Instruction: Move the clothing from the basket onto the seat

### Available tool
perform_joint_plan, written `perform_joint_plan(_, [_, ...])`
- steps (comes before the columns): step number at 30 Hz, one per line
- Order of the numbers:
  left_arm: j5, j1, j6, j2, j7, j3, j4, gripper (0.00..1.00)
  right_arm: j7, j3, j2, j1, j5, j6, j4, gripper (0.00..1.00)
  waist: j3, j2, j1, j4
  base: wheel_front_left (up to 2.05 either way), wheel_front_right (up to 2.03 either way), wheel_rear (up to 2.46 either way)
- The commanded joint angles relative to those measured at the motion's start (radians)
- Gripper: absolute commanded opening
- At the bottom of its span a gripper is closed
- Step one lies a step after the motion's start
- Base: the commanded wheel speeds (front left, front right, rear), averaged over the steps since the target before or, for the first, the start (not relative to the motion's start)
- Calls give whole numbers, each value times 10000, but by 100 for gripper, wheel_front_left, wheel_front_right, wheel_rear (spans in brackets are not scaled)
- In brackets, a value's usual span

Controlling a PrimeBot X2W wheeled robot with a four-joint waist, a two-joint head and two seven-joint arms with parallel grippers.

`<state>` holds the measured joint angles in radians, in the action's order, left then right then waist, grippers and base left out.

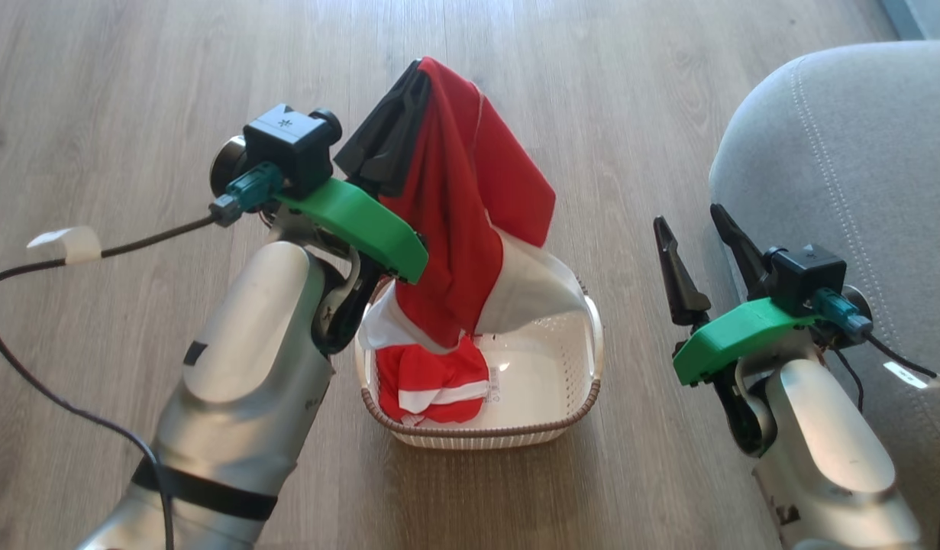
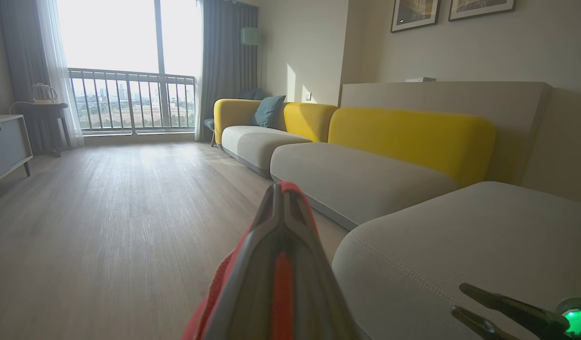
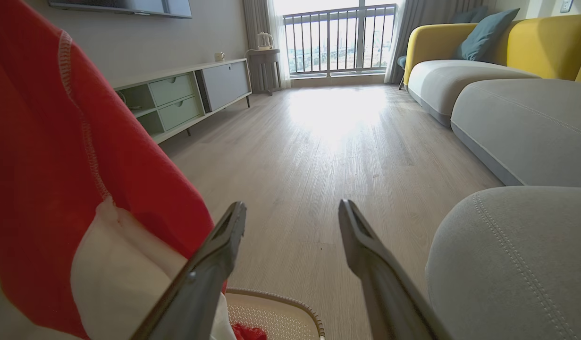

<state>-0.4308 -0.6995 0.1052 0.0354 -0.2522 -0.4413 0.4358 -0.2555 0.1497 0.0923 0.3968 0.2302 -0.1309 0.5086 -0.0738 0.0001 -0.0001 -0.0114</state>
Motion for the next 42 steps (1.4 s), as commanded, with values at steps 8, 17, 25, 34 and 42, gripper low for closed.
perform_joint_plan(8, [16,-229,-128,149,-95,193,-534,0,-63,186,-180,-80,73,2,-311,100,240,-1,1,-20,0,0,0])
perform_joint_plan(17, [-24,-290,-178,149,-95,48,-653,0,-63,809,-233,65,358,2,-623,100,211,-1,1,27,0,0,0])
perform_joint_plan(25, [-75,-332,-185,149,-95,-132,-697,0,-63,2766,-152,762,1143,2,-1001,100,103,-1,1,131,0,0,0])
perform_joint_plan(34, [-261,-364,-246,149,-95,-799,-793,0,-63,4342,-90,1624,1595,2,-764,100,134,-1,1,450,0,0,0])
perform_joint_plan(42, [-619,-478,-342,149,-95,-1565,-991,0,-63,4912,-340,2039,1349,2,714,100,243,-1,1,781,0,0,0])
